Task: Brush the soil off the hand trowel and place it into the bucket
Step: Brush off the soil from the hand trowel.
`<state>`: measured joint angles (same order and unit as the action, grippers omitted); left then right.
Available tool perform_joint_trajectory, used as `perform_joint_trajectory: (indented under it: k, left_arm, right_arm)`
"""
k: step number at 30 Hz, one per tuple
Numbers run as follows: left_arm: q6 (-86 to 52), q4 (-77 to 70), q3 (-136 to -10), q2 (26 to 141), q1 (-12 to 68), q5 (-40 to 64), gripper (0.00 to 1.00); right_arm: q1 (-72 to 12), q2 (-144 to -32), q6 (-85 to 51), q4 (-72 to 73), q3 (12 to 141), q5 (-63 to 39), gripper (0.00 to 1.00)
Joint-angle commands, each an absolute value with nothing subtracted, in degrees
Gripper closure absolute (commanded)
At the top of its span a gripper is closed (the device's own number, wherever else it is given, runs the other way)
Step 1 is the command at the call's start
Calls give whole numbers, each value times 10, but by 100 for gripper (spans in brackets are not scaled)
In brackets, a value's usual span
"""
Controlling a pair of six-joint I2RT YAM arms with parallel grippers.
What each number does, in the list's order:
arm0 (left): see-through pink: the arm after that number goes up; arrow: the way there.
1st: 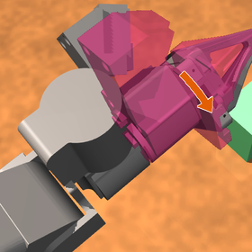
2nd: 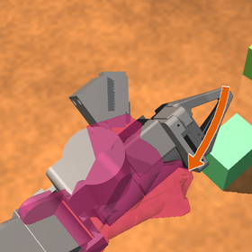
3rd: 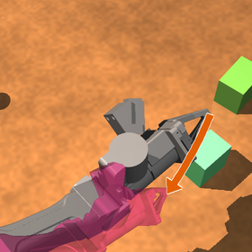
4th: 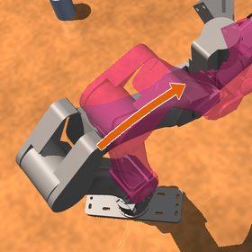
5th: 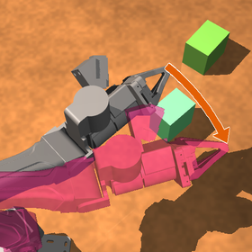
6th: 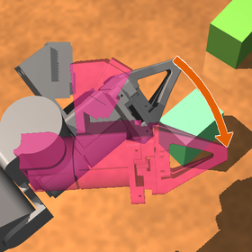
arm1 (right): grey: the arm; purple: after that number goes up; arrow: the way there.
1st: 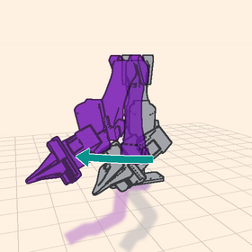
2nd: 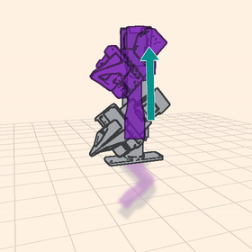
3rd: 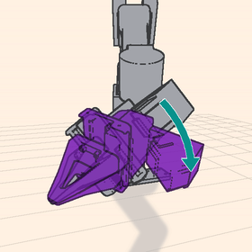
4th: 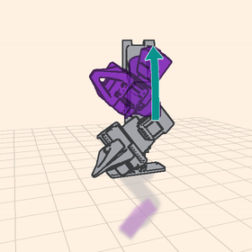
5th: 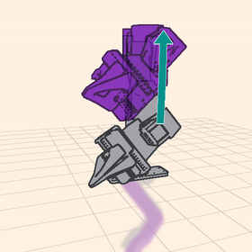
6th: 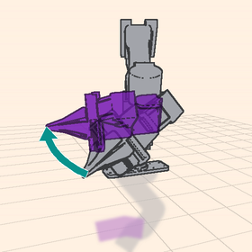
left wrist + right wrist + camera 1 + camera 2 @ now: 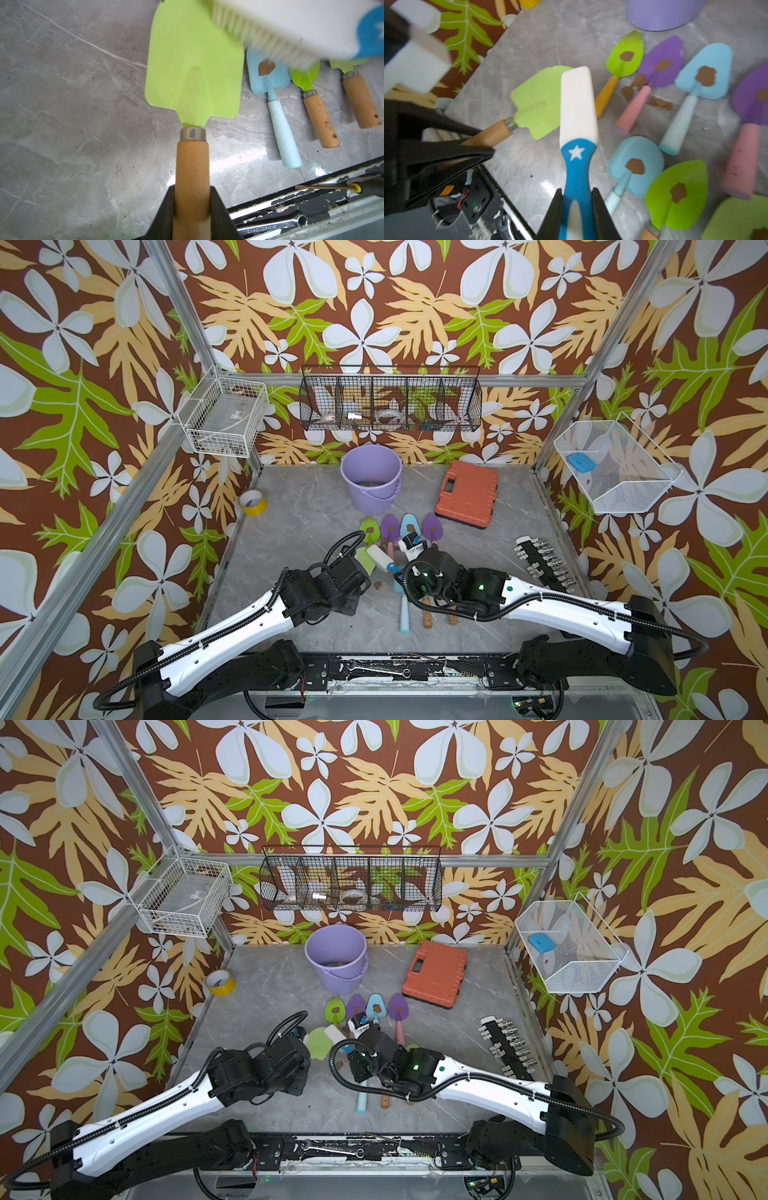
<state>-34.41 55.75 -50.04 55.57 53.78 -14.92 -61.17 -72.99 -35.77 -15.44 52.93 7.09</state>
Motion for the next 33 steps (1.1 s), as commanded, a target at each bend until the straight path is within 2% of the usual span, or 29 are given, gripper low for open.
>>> perform_joint_trajectory:
  k: [1,6,12,17,23,28,33]
  left_arm:
    - [-346,541,-501,553,536,-156,100]
    - [-346,529,-498,551,535,-150,100]
    - [-338,511,-498,551,531,-134,100]
    - [-333,497,-492,548,516,-120,100]
    - [-327,439,-482,523,465,-74,100]
    - [-324,387,-477,511,428,-25,100]
    - [-335,295,-448,488,369,128,100]
  right_arm:
    - [-607,-719,-357,-161,537,86,100]
    - [-624,-710,-348,-104,540,34,100]
    - [-642,-749,-338,-51,533,-16,100]
    - [-600,-748,-355,-78,519,9,100]
    - [-556,-694,-360,-106,512,52,100]
    - [-557,-675,-359,-96,544,40,100]
    - [-567,-676,-356,-54,547,-12,100]
